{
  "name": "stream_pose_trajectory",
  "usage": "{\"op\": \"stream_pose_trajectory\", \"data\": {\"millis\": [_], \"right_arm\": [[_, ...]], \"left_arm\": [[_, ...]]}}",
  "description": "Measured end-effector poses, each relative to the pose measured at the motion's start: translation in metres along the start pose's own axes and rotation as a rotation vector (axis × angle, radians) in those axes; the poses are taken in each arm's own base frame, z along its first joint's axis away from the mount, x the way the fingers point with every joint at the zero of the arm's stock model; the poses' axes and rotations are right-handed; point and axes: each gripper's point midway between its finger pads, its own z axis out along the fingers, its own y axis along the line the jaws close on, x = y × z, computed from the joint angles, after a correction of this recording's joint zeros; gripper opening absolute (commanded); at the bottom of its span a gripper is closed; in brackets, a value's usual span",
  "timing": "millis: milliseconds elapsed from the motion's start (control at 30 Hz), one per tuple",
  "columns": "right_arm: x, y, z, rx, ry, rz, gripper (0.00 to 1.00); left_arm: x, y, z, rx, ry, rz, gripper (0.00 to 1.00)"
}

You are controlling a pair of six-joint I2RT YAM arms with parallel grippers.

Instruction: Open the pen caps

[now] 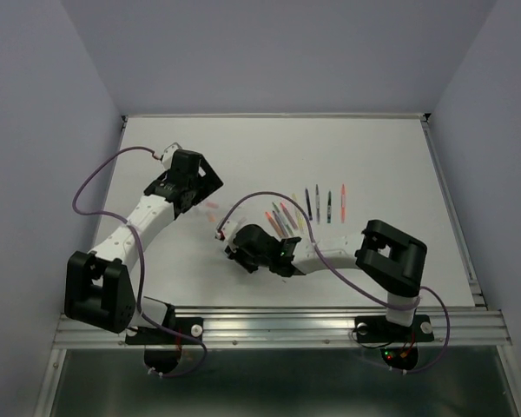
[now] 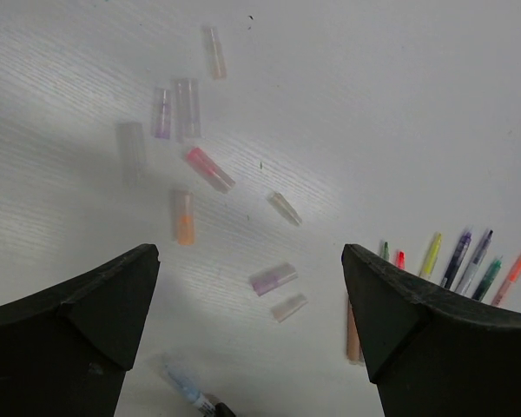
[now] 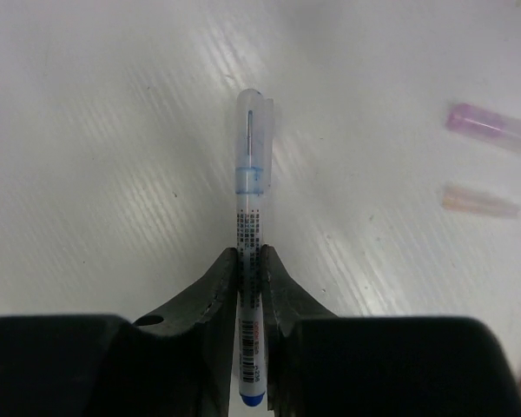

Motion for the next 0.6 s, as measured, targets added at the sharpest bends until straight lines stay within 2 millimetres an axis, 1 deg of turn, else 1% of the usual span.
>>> {"op": "stream_pose_trajectory", "data": {"millis": [67,133,233,267,300,400,500,600], "right_arm": [[-0.004,-0.007,-0.008,0.040,-0.014,0.039,0.10],[-0.013,-0.016,-0.015,0.073,-0.039,0.076,0.10],[-0.037,-0.033,-0.031,0.115,-0.109,0.162,0.10],[-0.042,-0.038,-0.034,0.123,-0.122,0.180,0.10],[-0.053,-0.050,-0.043,0.144,-0.157,0.220,0.10],[-0.072,-0.075,-0.059,0.186,-0.223,0.299,0.10],[-0.078,-0.094,-0.067,0.215,-0.254,0.361,0.10],[-0.076,-0.106,-0.068,0.233,-0.256,0.407,0.10]], "left_arm": [[0.003,-0.005,-0.003,0.022,0.004,0.006,0.99],[0.009,-0.014,-0.008,0.052,0.011,0.023,0.99],[0.020,-0.028,-0.013,0.093,0.027,0.054,0.99],[0.025,-0.032,-0.015,0.105,0.035,0.066,0.99],[0.028,-0.034,-0.016,0.113,0.041,0.072,0.99],[0.034,-0.041,-0.019,0.132,0.051,0.085,0.99],[0.038,-0.044,-0.020,0.140,0.056,0.093,0.99],[0.043,-0.048,-0.022,0.152,0.063,0.101,0.98]]}}
